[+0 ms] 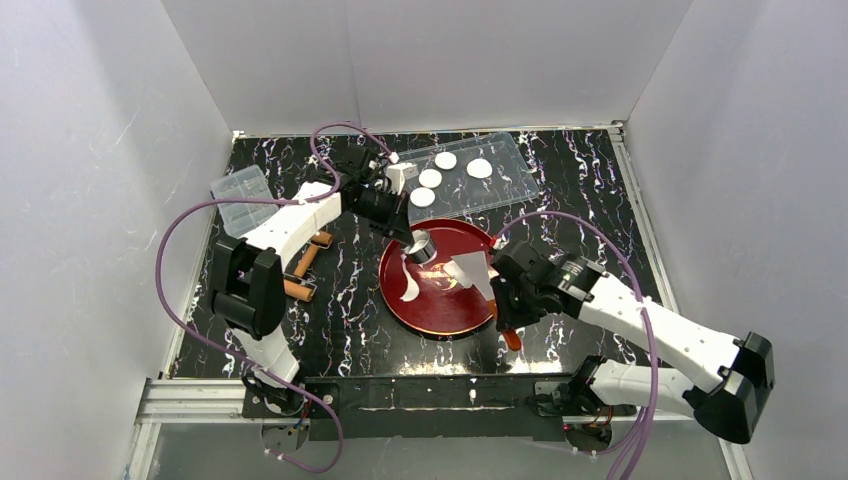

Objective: Roll out the dumpling wrappers from the dough

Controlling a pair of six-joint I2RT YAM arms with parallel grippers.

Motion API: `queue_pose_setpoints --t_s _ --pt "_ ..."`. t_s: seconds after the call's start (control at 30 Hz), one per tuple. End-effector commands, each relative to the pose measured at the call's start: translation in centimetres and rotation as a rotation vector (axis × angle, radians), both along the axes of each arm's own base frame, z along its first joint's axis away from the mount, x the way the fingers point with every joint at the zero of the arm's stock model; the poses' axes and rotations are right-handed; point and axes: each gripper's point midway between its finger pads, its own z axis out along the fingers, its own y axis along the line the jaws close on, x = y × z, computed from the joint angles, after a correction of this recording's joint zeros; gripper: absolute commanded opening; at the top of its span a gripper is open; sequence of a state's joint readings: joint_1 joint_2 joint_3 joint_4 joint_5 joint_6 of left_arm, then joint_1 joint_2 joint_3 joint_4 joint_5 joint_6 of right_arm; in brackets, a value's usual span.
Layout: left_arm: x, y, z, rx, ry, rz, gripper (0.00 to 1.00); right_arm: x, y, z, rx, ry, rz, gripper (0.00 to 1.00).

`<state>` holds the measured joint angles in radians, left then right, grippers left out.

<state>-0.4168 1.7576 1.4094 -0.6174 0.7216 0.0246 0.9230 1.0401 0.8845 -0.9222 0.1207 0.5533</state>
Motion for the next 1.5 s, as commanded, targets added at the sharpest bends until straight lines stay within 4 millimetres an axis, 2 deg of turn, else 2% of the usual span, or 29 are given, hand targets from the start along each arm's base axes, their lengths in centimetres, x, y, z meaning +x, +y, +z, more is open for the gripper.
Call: queue_pose_setpoints --t_s 0.0,0.07,0.17,0.33,0.5,0.63,0.8,1.07,1.17,1.33,1.47 --pt "-0.4 1.6 4.5 -0.048 -0.066 0.034 0.00 -2.6 -1.2 2.4 -0.077 0.156 -0.022 0.01" --pt "-0.1 2.3 5.0 -0.037 -0.087 0.056 0.00 -3.5 -1.1 2.9 -0.091 0.210 0.017 0.01" --pt "0.1 2.9 5.8 -0.043 -0.103 0.076 0.00 -4.4 0.3 3.2 -0.092 0.261 0.105 0.01" --pt "0.4 4.0 7.1 -0.065 -0.114 0.113 0.00 -5.7 1.5 3.0 -0.200 0.340 0.215 0.01" --pt "1.2 5.9 8.5 -0.089 -0.146 0.173 0.00 -6.4 2.4 3.0 -0.288 0.371 0.279 0.01" --pt "1.7 7.1 9.3 -0.096 -0.174 0.205 0.00 -5.5 3.1 2.9 -0.350 0.355 0.301 0.01" --pt "2.0 7.9 9.8 -0.093 -0.192 0.221 0.00 -4.8 4.9 2.3 -0.364 0.353 0.350 0.01" --pt "2.4 8.7 10.2 -0.093 -0.208 0.242 0.00 -4.1 6.1 0.4 -0.418 0.370 0.387 0.01" --pt "2.4 8.7 10.3 -0.096 -0.212 0.244 0.00 -2.7 7.0 -0.1 -0.443 0.322 0.392 0.01" --pt "2.5 8.9 10.4 -0.096 -0.214 0.249 0.00 -0.7 9.4 -1.1 -0.433 0.270 0.390 0.01" --pt "2.5 9.0 10.5 -0.097 -0.217 0.253 0.00 1.6 9.7 -2.2 -0.453 0.236 0.334 0.01"
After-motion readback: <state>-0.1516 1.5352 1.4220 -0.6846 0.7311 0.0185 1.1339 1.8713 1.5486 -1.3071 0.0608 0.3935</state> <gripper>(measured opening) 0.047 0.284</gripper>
